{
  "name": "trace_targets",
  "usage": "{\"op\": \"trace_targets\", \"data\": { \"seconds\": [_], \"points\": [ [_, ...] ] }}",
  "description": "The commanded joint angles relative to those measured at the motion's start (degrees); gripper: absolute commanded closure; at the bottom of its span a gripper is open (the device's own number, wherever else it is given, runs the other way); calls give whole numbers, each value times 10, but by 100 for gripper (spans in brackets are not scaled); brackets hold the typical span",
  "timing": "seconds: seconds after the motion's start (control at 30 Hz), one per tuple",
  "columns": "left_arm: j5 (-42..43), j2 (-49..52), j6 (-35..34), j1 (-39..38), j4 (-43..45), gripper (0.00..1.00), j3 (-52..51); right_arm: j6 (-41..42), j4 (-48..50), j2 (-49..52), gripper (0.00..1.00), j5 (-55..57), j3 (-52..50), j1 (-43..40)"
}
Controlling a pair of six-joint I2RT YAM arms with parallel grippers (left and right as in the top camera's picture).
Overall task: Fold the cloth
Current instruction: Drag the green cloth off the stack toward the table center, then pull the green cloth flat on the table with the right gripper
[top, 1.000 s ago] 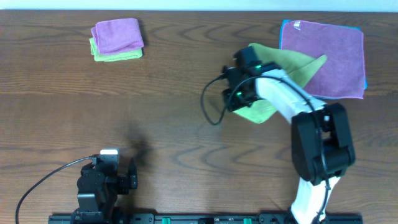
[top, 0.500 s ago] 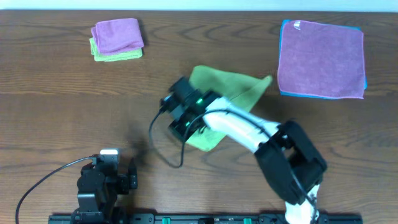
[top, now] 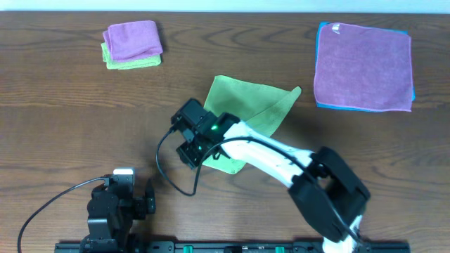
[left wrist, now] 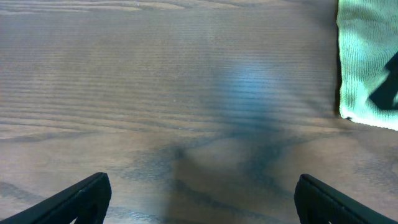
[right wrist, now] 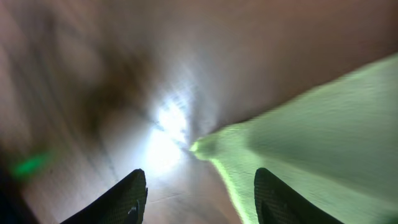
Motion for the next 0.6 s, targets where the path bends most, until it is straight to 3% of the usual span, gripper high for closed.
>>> {"op": "trace_targets", "data": {
  "seconds": [0.0,0.23,0.57],
  "points": [
    [-10,-4,6,0,-3,5,-7,51,-12,-44,44,68,-2,-18],
    [-10,-4,6,0,-3,5,-7,147,-95,-48,48,119,-2,-52],
    [-10,-4,6,0,-3,5,-7,283,-106,-31,57,119,-2,-61]
  ]
}}
